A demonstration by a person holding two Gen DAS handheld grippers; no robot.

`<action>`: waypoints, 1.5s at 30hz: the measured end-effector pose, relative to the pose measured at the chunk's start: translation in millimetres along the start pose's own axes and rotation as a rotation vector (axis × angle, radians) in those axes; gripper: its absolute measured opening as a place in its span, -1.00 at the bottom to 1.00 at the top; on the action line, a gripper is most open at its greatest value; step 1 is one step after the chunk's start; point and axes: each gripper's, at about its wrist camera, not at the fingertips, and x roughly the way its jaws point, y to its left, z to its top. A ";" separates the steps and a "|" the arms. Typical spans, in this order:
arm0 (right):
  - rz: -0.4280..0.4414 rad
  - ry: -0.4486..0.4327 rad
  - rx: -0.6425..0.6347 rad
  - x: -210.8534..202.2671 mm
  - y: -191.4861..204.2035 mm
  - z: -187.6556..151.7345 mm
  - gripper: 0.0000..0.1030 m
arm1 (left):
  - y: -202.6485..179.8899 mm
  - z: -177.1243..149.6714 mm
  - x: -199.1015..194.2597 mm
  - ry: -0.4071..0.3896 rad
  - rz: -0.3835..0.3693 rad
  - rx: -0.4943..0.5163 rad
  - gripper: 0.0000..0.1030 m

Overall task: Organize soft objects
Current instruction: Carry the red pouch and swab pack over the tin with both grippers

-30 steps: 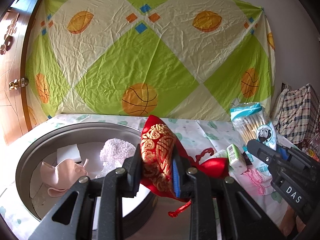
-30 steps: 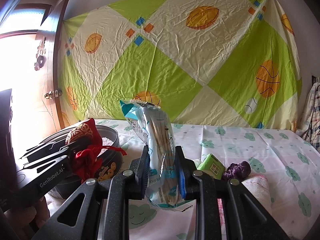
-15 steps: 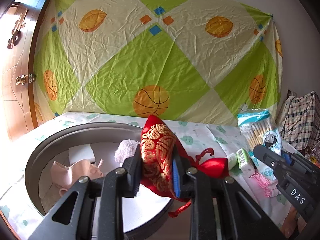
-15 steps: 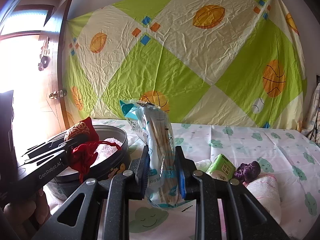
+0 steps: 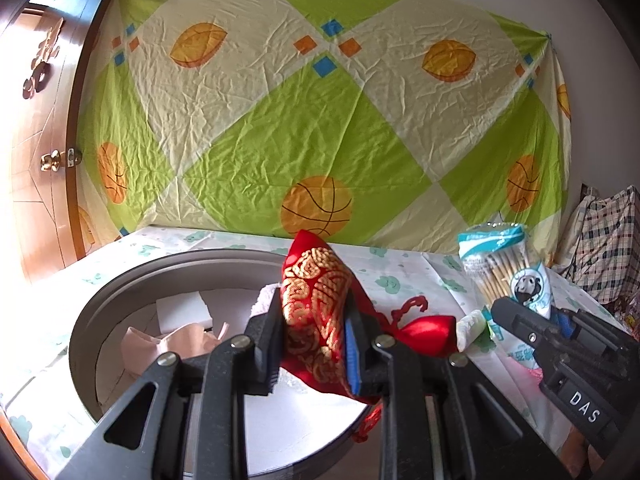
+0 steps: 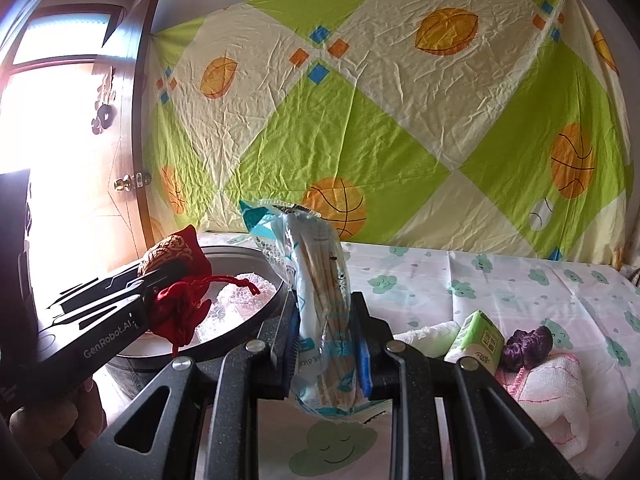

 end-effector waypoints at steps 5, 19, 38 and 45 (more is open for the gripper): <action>0.014 0.007 -0.007 5.2 6.8 1.3 -0.49 | 6.4 -0.6 -0.8 -0.004 0.012 -0.001 -0.54; 0.040 0.016 -0.022 13.8 21.3 2.9 -0.49 | 20.9 0.4 -3.2 -0.011 0.028 -0.010 -0.54; 0.073 0.026 -0.033 20.5 35.0 4.0 -0.50 | 41.2 2.7 -7.9 -0.016 0.059 -0.023 -0.54; 0.091 0.040 -0.035 27.3 40.2 4.9 -0.49 | 51.1 3.4 -5.8 -0.006 0.073 -0.029 -0.54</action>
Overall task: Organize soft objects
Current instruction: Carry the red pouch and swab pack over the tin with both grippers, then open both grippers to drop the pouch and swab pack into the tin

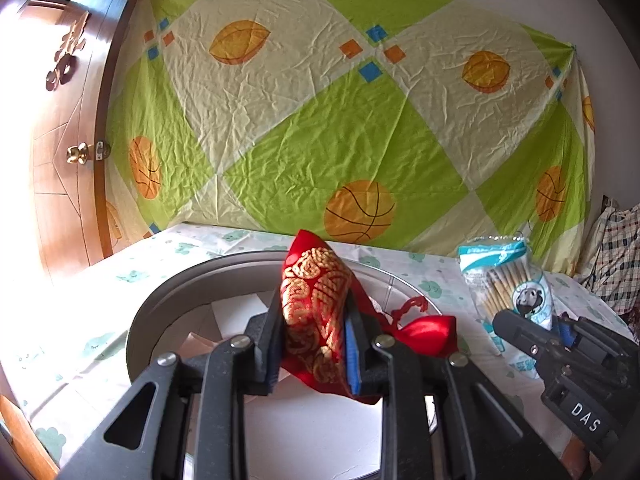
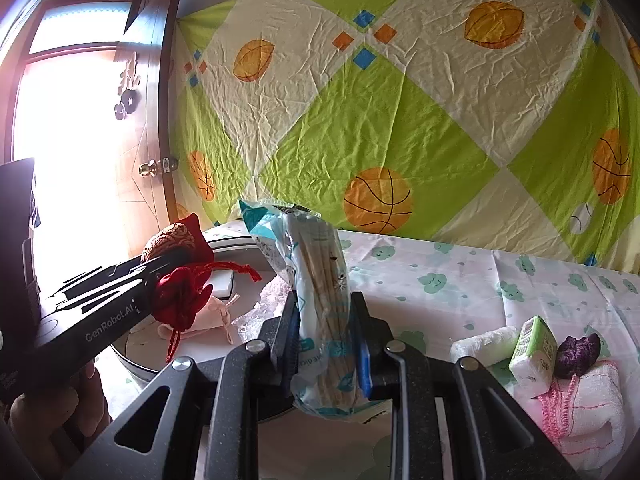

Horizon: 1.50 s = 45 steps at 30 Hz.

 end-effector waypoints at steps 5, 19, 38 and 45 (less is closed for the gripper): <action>0.009 0.003 -0.007 3.6 5.3 0.5 -0.50 | 4.9 2.3 1.5 0.004 0.007 0.000 -0.54; 0.043 0.034 -0.003 18.3 11.0 7.9 -0.50 | 20.8 3.2 12.7 0.053 0.028 0.006 -0.54; 0.089 0.212 -0.094 89.3 41.6 38.1 -0.49 | 44.5 37.3 50.7 0.197 0.059 0.071 -0.53; 0.126 0.263 -0.057 104.2 40.5 27.6 -0.34 | 53.5 36.1 62.4 0.236 0.106 0.061 0.16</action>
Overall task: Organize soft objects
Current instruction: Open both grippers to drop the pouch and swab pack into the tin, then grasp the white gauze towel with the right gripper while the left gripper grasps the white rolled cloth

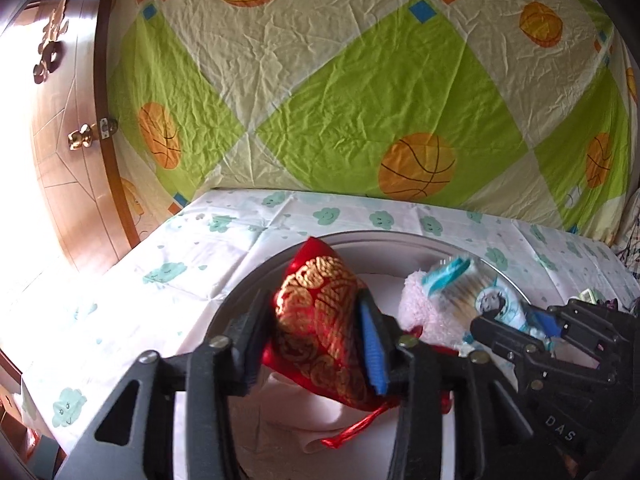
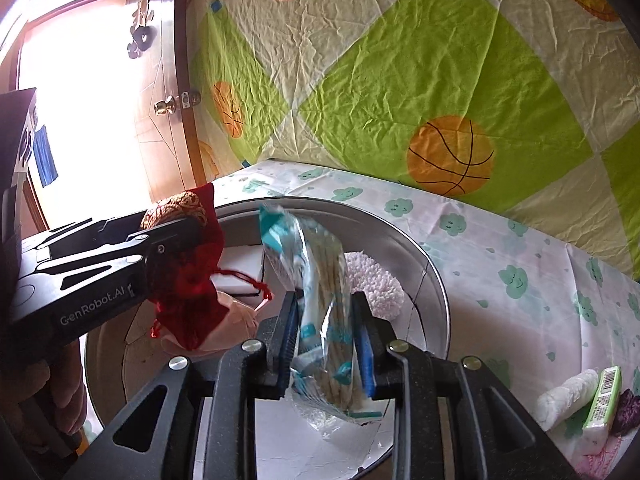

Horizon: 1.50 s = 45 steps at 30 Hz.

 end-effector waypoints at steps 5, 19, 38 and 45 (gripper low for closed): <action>0.005 -0.056 0.051 -20.3 -7.9 -4.2 0.27 | 0.9 -1.5 -12.9 -0.038 0.016 -0.011 0.64; -0.251 -0.109 0.185 -125.7 -112.9 -67.4 0.44 | -81.4 -13.4 -56.6 -0.116 -0.111 0.060 0.93; -0.480 0.110 0.411 -146.1 -224.2 -122.4 0.57 | -260.7 -31.6 -12.2 0.046 -0.300 0.357 0.95; -0.437 0.197 0.440 -130.3 -231.7 -126.0 0.57 | -285.7 -31.3 26.9 0.165 -0.313 0.404 0.95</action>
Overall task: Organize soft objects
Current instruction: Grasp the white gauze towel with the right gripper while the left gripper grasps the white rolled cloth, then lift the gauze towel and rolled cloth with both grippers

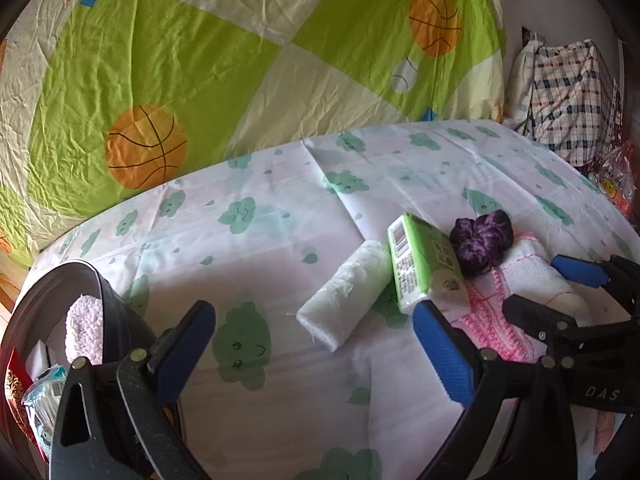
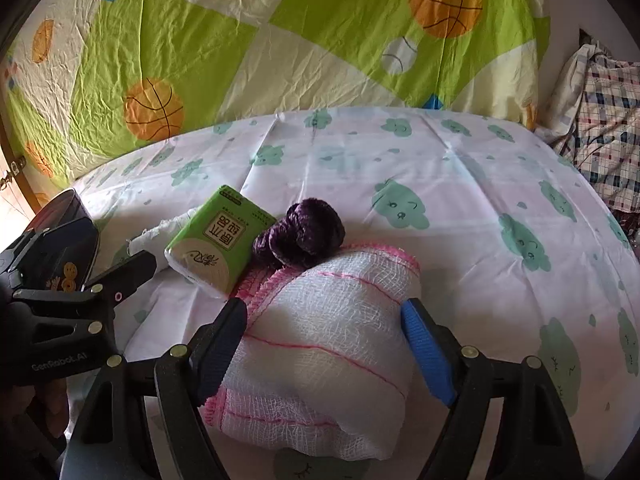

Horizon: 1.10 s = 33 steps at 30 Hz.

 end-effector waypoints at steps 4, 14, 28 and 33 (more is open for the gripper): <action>0.012 0.037 0.005 6.7 -1.2 0.6 0.57 | -2.1 0.5 10.8 0.027 -0.012 0.010 0.95; -0.016 0.033 -0.083 7.4 12.7 1.3 -0.08 | -4.2 5.7 33.0 0.068 -0.087 0.006 0.49; 0.008 -0.004 -0.092 1.4 15.1 0.0 -0.34 | 9.7 6.4 41.9 0.099 -0.145 -0.068 -0.39; 0.005 -0.034 -0.084 -4.2 14.2 0.3 -0.38 | 13.6 2.3 29.0 0.055 -0.122 -0.078 -0.40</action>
